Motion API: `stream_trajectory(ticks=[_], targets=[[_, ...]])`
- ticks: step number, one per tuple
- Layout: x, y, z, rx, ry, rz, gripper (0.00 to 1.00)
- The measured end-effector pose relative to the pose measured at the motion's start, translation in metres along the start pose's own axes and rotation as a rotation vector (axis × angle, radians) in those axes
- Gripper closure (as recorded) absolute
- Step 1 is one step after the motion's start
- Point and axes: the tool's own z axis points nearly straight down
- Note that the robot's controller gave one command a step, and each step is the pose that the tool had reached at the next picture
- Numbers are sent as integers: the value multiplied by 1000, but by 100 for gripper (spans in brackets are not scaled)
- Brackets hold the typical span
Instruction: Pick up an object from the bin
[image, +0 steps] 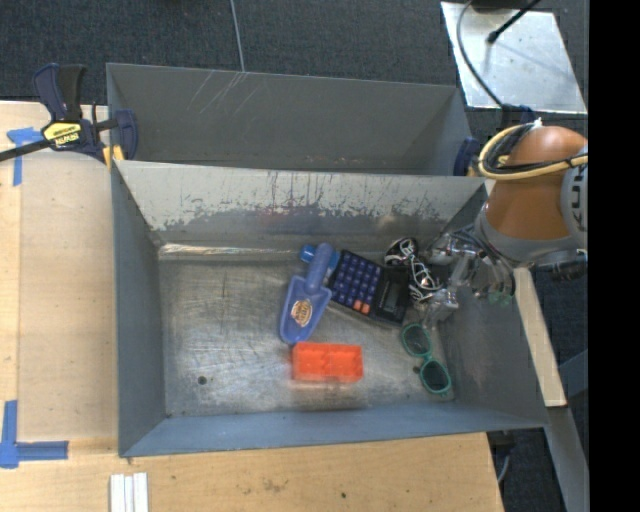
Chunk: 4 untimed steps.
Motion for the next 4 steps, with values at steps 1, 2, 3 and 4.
stream_trajectory(ticks=[1, 2, 3, 4], targets=[[7, 18, 10, 0, 3, 112, 0], [65, 41, 11, 0, -4, 179, 0], [91, 42, 11, -2, 0, 222, 0], [104, 40, -36, 2, 13, 420, 0]])
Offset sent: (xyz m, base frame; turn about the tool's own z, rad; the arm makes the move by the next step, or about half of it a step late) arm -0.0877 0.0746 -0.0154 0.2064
